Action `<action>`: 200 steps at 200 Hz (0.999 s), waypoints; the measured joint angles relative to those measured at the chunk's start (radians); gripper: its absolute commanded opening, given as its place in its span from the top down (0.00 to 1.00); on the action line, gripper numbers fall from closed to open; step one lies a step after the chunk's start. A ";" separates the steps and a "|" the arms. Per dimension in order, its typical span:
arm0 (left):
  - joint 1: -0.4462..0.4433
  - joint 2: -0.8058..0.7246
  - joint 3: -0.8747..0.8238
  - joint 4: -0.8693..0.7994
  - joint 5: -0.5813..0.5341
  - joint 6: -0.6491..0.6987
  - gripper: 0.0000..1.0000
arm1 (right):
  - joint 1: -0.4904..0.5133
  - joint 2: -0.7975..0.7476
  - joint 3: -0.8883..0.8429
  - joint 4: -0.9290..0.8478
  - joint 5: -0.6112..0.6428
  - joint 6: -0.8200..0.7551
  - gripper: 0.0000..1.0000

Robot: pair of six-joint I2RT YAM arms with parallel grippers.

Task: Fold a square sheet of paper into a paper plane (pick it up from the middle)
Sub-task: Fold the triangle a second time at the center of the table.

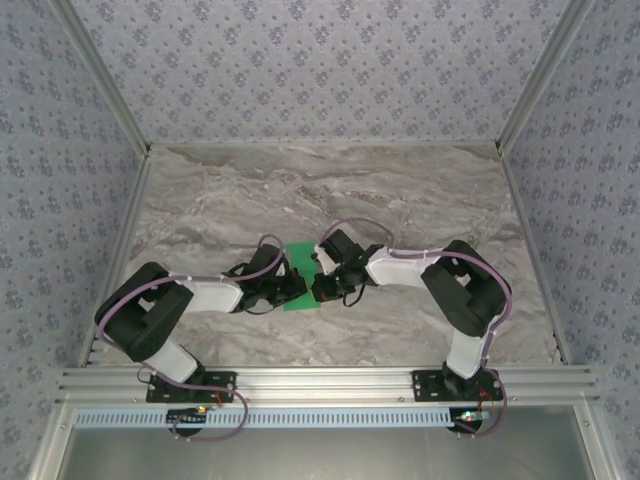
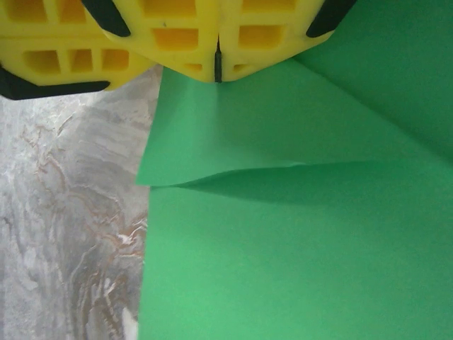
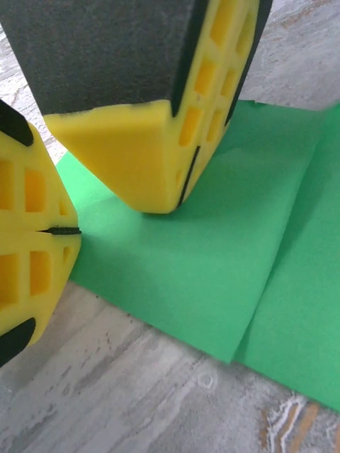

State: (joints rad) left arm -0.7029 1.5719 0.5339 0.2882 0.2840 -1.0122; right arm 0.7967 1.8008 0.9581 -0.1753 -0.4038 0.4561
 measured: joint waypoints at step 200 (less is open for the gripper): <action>-0.007 -0.026 0.000 -0.014 0.001 0.003 0.89 | 0.023 -0.019 -0.023 -0.010 0.014 0.000 1.00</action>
State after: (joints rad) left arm -0.7101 1.5455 0.5339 0.2741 0.2848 -1.0088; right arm 0.8196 1.7813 0.9348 -0.1856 -0.3897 0.4564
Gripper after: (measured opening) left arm 0.095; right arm 0.065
